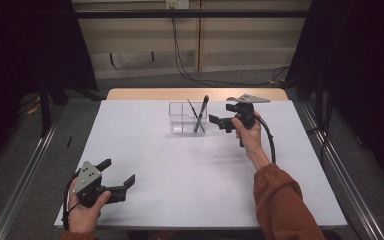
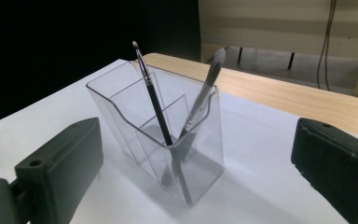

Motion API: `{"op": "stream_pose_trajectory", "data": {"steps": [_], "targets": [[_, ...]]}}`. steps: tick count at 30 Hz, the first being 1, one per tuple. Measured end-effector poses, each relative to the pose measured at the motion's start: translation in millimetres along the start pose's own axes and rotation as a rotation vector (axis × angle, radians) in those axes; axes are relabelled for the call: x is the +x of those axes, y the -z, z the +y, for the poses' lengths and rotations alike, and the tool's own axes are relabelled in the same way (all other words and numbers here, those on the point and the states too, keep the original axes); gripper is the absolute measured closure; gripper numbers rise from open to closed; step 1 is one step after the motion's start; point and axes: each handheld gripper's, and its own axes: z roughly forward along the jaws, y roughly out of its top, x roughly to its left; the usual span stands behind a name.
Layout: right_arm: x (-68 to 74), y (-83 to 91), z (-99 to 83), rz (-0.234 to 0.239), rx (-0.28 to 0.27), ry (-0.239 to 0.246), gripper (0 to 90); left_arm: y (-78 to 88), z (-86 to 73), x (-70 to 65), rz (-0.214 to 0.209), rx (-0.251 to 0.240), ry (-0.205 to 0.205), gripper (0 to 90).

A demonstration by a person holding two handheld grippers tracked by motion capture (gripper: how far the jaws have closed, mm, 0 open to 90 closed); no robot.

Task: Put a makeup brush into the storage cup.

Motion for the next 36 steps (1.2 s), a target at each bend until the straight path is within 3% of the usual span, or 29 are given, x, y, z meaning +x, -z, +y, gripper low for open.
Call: {"op": "stream_pose_trajectory", "data": {"steps": [6,13,36], "targets": [[3.0,12.3,0.4,-0.020,-0.009,0.012,1.7,0.1,-0.1,0.8,0.005,0.003,0.002,3.5],[2.5,25.0,-5.5,-0.090,-0.009,0.033,2.1,1.2,0.2,1.9,0.006,0.004,-0.005,3.5],[2.1,74.8,-25.9,-0.174,-0.018,0.048,3.1,1.7,0.4,0.9,0.007,0.000,-0.006,3.5]]}}
